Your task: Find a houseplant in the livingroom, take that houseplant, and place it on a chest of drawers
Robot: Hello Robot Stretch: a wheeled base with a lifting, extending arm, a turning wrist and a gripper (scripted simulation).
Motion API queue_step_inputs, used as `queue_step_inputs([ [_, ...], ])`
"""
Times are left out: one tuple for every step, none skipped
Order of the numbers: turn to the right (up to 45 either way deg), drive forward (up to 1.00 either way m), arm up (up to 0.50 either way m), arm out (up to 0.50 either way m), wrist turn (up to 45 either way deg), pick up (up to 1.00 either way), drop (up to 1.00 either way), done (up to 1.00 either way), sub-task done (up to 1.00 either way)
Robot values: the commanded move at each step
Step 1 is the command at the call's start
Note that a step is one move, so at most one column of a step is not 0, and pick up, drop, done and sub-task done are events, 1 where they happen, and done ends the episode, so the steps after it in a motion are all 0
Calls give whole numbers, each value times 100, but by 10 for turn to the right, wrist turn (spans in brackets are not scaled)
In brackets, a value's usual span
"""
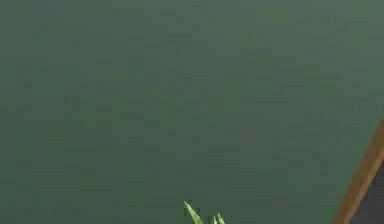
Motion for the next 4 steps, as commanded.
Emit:
queue_step_inputs([
  [210,0,0,0,0,0,0,0,0],
  [0,10,0,0,0,0,0,0,0],
  [330,0,0,0,0,0,0,0,0],
  [0,85,0,0,0,0,0,0,0],
])
